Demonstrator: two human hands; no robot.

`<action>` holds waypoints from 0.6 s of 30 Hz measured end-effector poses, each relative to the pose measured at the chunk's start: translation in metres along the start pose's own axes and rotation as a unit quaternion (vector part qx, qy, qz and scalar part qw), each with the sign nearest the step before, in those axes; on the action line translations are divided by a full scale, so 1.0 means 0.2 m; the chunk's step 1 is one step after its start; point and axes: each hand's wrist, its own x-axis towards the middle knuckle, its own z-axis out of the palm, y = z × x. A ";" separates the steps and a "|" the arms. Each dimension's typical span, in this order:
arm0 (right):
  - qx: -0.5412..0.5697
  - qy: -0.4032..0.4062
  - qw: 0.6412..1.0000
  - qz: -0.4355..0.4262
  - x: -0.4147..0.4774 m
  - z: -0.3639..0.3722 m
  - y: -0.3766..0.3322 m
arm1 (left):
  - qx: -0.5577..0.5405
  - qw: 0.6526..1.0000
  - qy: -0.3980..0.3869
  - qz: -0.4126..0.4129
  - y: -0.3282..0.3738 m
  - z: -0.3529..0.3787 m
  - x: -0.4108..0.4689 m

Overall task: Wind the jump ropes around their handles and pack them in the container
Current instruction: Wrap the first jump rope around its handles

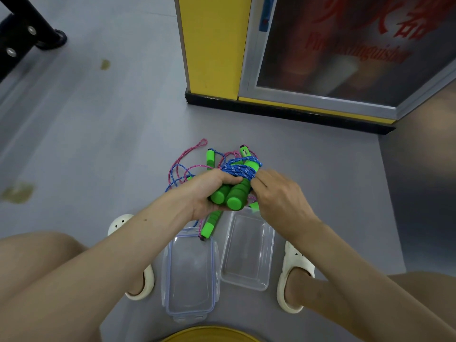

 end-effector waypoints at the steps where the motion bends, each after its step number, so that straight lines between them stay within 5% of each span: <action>1: 0.008 -0.002 1.000 0.004 0.00 0.00 -0.01 | 0.004 1.000 0.000 0.000 0.00 0.00 0.00; 11: 0.007 -0.015 0.999 -0.048 0.02 -0.01 0.04 | 0.034 0.999 -0.006 0.018 0.04 -0.02 0.01; 14: 0.135 -0.030 0.987 0.082 0.02 -0.03 0.04 | 0.046 0.998 -0.017 0.032 0.05 -0.03 0.00; 18: 0.326 -0.022 0.910 0.255 0.04 -0.03 0.05 | 0.050 0.994 -0.012 0.097 0.04 -0.05 0.03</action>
